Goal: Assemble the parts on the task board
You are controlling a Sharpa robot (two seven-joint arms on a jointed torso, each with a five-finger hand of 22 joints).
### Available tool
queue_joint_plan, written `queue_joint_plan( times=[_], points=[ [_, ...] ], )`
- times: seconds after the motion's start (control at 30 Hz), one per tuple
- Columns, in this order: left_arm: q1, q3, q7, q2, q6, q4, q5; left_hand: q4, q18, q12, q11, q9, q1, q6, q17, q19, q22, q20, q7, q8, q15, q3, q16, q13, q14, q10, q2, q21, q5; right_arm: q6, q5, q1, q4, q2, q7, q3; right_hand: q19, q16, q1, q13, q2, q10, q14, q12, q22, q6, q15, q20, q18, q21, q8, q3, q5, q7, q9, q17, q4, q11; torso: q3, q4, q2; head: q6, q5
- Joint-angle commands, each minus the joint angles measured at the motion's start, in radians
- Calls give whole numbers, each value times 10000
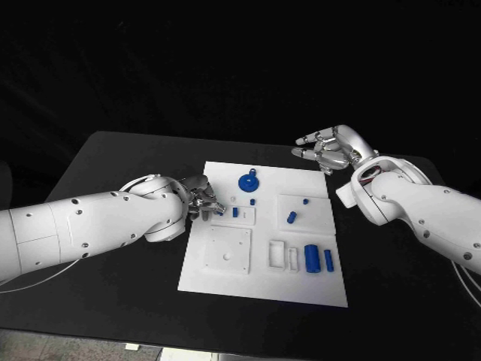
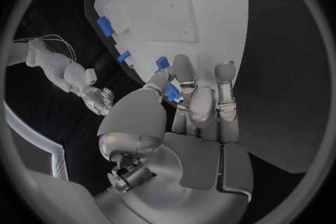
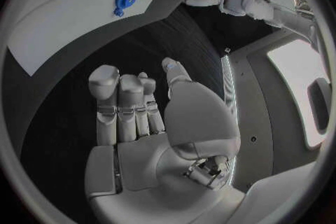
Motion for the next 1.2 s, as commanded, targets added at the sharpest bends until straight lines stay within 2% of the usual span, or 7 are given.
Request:
queue_joint_plan(
  times=[0.03,1.2],
  points=[
    [-97,-80,-368,-23,487,-32,-81,-50,195,2,-219,-14,159,1206,-9,14,176,13,-1079,63,-68,75,23,9,8,285,191,45,57,123,-6,-9,4,-1,83,4,281,-33,-94,11,4,-35,-46,-18,989,15,5,36,79,-57,-48,1,31,-11,-12,-3,31,-14,2,-6,-3,-1,6],
    [-98,-80,-441,53,1019,-3,-184,-35,182,-7,-204,-74,169,1210,-88,-2,173,19,-1071,23,-55,19,-2,14,-5,286,178,27,-64,133,-6,-21,-9,9,87,4,281,-33,-94,11,4,-35,-46,-18,989,15,5,36,79,-57,-48,1,31,-11,-12,-3,31,-14,12,-9,5,-18,11]
  ],
)
